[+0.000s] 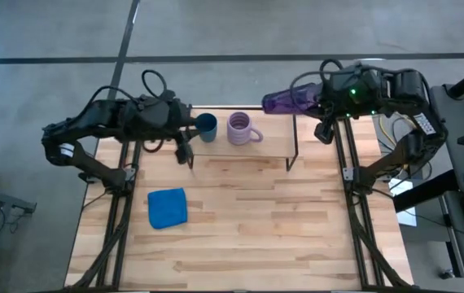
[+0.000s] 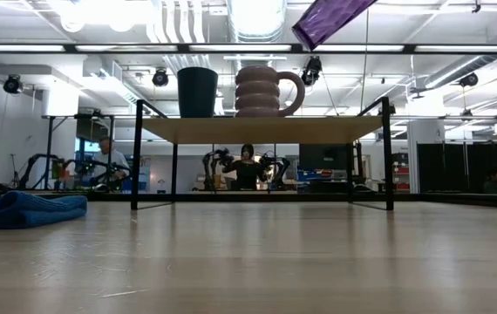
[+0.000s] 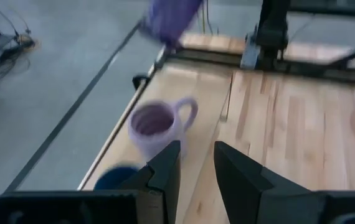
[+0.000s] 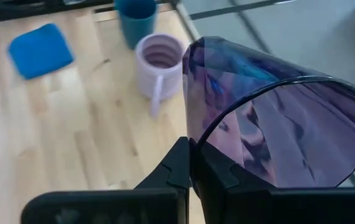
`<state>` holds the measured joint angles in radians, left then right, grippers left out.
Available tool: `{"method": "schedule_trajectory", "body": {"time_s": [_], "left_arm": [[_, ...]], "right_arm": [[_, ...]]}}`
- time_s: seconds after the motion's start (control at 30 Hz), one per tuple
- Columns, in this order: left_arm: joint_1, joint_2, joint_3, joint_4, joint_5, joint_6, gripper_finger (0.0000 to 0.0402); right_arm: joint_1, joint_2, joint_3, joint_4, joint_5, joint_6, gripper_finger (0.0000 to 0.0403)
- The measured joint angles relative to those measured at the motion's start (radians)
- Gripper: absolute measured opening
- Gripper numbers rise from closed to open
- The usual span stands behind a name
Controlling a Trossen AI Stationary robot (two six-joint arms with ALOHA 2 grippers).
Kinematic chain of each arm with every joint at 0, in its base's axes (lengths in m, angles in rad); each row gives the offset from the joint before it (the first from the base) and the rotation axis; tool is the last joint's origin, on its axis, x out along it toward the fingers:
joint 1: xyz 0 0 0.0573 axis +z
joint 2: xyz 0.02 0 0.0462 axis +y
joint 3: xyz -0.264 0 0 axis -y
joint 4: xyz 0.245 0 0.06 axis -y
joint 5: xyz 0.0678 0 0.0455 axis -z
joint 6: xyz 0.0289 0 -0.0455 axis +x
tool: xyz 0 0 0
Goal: Stack small to large cups/mugs on shelf
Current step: Put the purple glass on the shelf
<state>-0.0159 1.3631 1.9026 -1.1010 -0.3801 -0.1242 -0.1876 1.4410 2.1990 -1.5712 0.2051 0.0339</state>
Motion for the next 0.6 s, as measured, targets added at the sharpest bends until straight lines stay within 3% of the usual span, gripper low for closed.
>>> {"method": "schedule_trajectory", "body": {"time_s": [0.13, 0.4, 0.6], "left_arm": [[0.019, 0.041, 0.0, 0.112, 0.0, 0.004, 0.0083], [0.07, 0.145, 0.0, 0.338, 0.006, 0.008, 0.0083], [0.082, 0.195, 0.001, 0.359, 0.011, 0.0, 0.0083]], "right_arm": [[-0.063, -0.001, 0.0, 0.0, -0.138, -0.085, 0.0008], [-0.138, -0.009, 0.0, 0.0, -0.163, -0.325, 0.0008], [-0.178, -0.006, -0.008, 0.0, -0.247, -0.391, 0.0008]]}}
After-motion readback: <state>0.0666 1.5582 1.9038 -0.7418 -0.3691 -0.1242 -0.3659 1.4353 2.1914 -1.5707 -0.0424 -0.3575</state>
